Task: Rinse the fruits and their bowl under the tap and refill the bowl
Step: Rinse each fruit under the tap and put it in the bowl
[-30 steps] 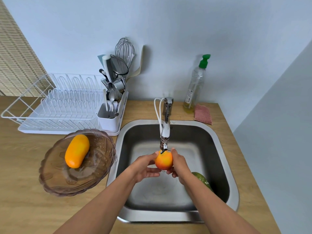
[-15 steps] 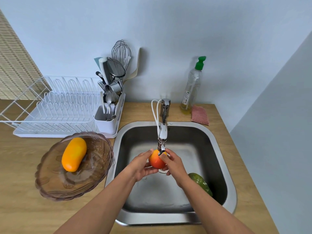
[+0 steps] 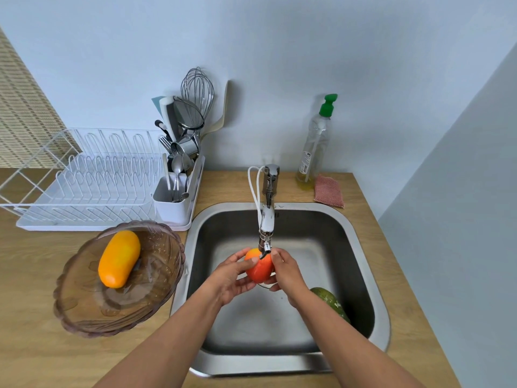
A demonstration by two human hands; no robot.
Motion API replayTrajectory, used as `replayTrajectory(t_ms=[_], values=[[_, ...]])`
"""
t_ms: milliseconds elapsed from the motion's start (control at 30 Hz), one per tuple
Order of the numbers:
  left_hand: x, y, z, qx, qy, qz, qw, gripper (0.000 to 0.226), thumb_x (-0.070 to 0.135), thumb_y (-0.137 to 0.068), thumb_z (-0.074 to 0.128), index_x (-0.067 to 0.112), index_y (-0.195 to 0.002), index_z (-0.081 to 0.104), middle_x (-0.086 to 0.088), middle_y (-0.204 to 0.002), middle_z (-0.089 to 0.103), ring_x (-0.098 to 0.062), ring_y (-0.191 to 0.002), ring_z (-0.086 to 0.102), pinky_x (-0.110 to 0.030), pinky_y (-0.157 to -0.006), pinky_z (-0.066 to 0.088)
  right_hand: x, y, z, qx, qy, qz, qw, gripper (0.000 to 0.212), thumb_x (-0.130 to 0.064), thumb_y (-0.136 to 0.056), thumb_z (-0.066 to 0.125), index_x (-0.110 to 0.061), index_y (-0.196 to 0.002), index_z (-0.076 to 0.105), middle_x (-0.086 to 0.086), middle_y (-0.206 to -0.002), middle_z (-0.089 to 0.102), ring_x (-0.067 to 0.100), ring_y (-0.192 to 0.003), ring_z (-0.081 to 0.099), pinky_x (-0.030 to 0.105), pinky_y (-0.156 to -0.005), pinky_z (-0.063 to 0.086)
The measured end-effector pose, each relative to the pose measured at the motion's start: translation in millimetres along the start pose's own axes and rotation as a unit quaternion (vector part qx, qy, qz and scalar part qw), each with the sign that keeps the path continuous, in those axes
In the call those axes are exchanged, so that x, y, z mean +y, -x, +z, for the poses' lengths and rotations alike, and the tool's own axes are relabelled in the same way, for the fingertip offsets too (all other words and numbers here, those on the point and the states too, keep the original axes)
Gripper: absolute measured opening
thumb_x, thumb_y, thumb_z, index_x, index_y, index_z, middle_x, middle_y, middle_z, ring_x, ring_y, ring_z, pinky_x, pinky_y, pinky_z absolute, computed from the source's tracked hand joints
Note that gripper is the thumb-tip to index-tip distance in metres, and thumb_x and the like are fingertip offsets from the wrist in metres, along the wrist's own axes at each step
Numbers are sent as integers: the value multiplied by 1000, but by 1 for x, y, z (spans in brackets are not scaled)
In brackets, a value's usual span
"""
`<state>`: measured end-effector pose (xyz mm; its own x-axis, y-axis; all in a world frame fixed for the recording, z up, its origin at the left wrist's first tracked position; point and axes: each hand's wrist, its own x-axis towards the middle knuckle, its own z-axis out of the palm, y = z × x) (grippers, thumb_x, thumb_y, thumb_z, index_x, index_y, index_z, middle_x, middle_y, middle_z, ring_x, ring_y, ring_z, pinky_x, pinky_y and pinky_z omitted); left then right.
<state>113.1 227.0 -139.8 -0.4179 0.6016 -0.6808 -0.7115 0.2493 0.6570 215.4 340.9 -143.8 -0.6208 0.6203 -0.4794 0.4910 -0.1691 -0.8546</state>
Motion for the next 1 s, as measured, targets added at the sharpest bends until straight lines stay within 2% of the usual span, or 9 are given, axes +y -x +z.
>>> replayTrajectory(t_ms=[100, 200, 333, 400, 533, 700, 800, 867, 1000], values=[[2, 0, 2, -2, -2, -3, 1000, 45, 14, -87, 74, 27, -128, 62, -15, -121, 60, -39, -109, 62, -47, -95, 56, 2, 1, -1, 0, -4, -14, 1000, 29, -33, -105, 38, -24, -124, 57, 11, -109, 66, 20, -67, 65, 24, -51, 50], [4, -1, 2, -7, -10, -12, 1000, 45, 13, -86, 75, 24, -127, 64, -18, -124, 60, -41, -108, 63, -46, -88, 58, 4, 3, -3, -7, -6, -18, 1000, 27, -36, -101, 46, -24, -123, 59, 8, -104, 68, 18, -63, 63, 24, -51, 49], [2, 1, 4, -15, -14, -17, 1000, 40, 12, -85, 76, 25, -121, 65, -18, -122, 59, -42, -105, 63, -44, -85, 59, 5, 0, -6, 13, -13, 2, 1000, 29, -35, -104, 39, -18, -119, 57, 9, -98, 64, 19, -60, 61, 22, -46, 46], [0, 0, 5, -11, -9, -16, 1000, 36, 13, -87, 74, 24, -120, 66, -19, -121, 61, -41, -106, 64, -45, -88, 58, 5, 0, -7, 7, -5, 1, 1000, 30, -36, -104, 38, -18, -121, 56, 9, -100, 64, 18, -61, 61, 23, -47, 46], [-2, -2, 5, 2, 8, -10, 1000, 34, 15, -90, 71, 16, -124, 65, -21, -120, 63, -37, -105, 66, -45, -84, 59, 5, 3, -7, -26, -5, -9, 1000, 26, -36, -101, 48, -24, -122, 60, 5, -107, 67, 15, -65, 60, 23, -53, 47], [-4, -3, 6, 13, 38, -30, 999, 31, 13, -94, 66, 11, -125, 63, -22, -116, 60, -39, -105, 65, -45, -77, 61, 6, -2, -6, -3, 19, 4, 1000, 33, -30, -104, 37, -22, -129, 59, 9, -105, 65, 15, -64, 56, 24, -51, 46], [-4, -2, 3, 11, 53, -41, 998, 29, 18, -91, 70, 15, -120, 66, -21, -117, 60, -37, -106, 64, -41, -71, 61, 6, -4, -7, 3, 20, -1, 1000, 36, -25, -106, 33, -20, -129, 60, 9, -97, 66, 16, -60, 57, 23, -48, 44], [-4, -2, 2, 17, 42, -44, 998, 27, 24, -88, 73, 21, -114, 69, -18, -111, 63, -32, -97, 63, -36, -69, 58, 5, -2, -8, -9, 15, 5, 1000, 36, -22, -106, 32, -18, -127, 61, 7, -94, 66, 16, -59, 58, 22, -48, 44], [-7, -7, 1, 38, -4, -19, 999, 45, 27, -80, 81, 18, -121, 65, -15, -116, 66, -26, -90, 64, -31, -65, 54, 2, 3, -8, -27, -10, 19, 999, 36, -39, -103, 41, -17, -116, 65, 5, -95, 66, 17, -65, 63, 24, -51, 46]])
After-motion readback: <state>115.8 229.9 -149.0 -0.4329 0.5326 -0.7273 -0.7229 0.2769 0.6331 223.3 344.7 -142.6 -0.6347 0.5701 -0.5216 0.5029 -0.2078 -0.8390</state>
